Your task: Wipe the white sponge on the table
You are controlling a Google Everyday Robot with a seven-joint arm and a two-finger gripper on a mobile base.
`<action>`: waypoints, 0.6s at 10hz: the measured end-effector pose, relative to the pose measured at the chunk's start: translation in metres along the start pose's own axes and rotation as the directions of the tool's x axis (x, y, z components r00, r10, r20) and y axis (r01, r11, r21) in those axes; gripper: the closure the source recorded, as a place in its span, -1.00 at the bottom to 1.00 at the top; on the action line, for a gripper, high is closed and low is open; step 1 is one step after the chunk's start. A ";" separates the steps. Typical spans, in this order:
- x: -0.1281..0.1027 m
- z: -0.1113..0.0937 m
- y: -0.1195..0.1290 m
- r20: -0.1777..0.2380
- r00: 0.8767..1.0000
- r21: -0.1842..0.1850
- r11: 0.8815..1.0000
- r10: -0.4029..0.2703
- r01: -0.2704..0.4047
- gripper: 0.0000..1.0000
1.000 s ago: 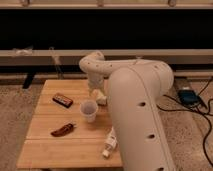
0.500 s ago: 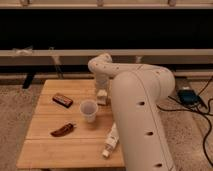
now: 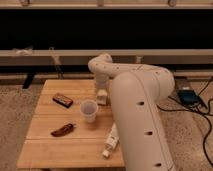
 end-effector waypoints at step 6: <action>-0.010 0.024 0.006 -0.046 0.999 -0.030 1.000 -0.010 0.009 0.02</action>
